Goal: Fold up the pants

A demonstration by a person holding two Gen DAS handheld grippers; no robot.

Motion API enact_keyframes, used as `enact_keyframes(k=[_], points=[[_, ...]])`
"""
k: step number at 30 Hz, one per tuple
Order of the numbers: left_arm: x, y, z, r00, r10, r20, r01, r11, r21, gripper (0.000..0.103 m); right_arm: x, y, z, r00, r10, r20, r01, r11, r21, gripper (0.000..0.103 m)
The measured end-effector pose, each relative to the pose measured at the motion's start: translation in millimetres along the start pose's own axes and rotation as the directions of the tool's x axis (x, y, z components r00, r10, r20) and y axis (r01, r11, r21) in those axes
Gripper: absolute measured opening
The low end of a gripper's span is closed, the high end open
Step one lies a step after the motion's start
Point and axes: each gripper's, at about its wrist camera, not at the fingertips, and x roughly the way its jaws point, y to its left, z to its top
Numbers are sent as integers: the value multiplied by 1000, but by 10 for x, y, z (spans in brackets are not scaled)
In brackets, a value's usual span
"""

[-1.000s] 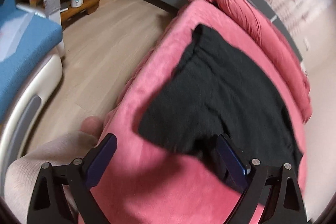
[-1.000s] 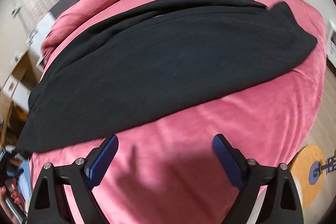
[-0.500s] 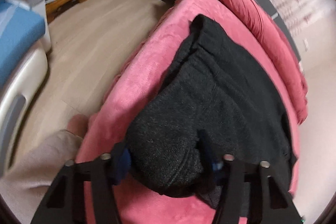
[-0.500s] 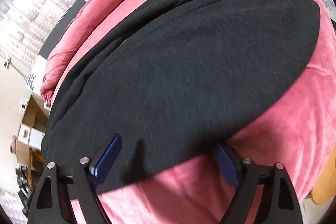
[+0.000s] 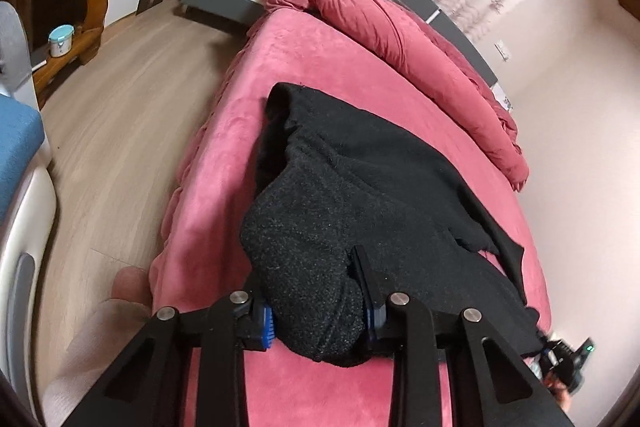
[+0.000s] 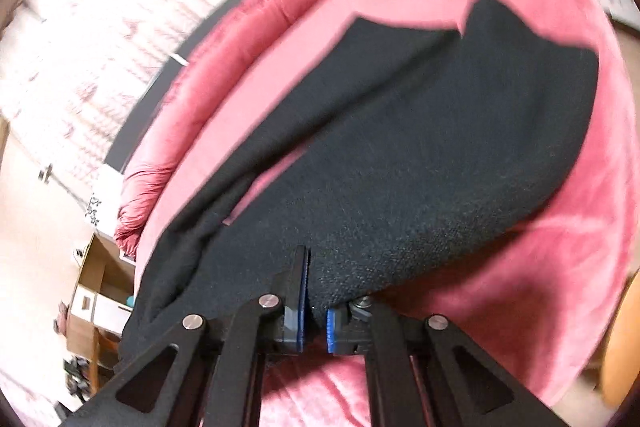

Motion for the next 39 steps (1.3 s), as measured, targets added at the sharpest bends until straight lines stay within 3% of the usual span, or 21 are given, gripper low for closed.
enact_keyframes(k=[3, 6, 10, 11, 12, 13, 14, 19, 23, 25, 29, 32, 35, 39], points=[[98, 181, -136, 999, 37, -31, -37, 999, -12, 31, 20, -41, -81, 1000, 0, -24, 0, 1000, 9, 6], [337, 398, -311, 991, 94, -92, -98, 994, -38, 32, 141, -234, -286, 993, -29, -117, 34, 999, 37, 6], [413, 362, -377, 985, 157, -72, -156, 988, 14, 38, 350, -512, -518, 975, -48, -218, 69, 994, 88, 12], [401, 341, -365, 984, 165, -70, -164, 986, 26, 45, 307, -545, -531, 977, -30, -212, 52, 994, 98, 13], [383, 331, -352, 983, 171, -66, -168, 985, 37, 54, 245, -541, -518, 979, -21, -201, 41, 994, 96, 22], [346, 339, -335, 983, 176, -60, -174, 984, 43, 58, 179, -567, -479, 982, -24, -185, 39, 996, 80, 29], [293, 358, -315, 981, 184, -55, -182, 982, 40, 62, 88, -570, -438, 985, -36, -166, 45, 998, 47, 30], [-12, 332, -221, 969, 242, 49, -243, 970, 17, 62, 15, -668, -133, 989, -108, -101, 106, 994, -29, 30], [-34, -68, -132, 967, 231, 109, -242, 965, 99, 69, 90, -610, 176, 987, -131, -89, 125, 990, -73, 30], [66, -299, -89, 974, 196, 109, -211, 967, 146, 75, 227, -622, 381, 991, -101, -84, 99, 994, -36, 30], [424, -873, -68, 990, 128, 67, -141, 957, 255, 76, 566, -655, 888, 994, -98, -56, 97, 995, -11, 30], [797, -1324, -87, 996, 89, 6, -85, 940, 331, 76, 791, -797, 1188, 992, -98, -80, 101, 994, 34, 30], [1151, -1790, -124, 997, 53, -53, -27, 911, 411, 76, 1149, -884, 1508, 990, -104, -100, 111, 991, 71, 30], [1650, -2363, -167, 994, 47, -99, 15, 838, 546, 76, 1579, -968, 1827, 983, -124, -134, 137, 986, 92, 30]])
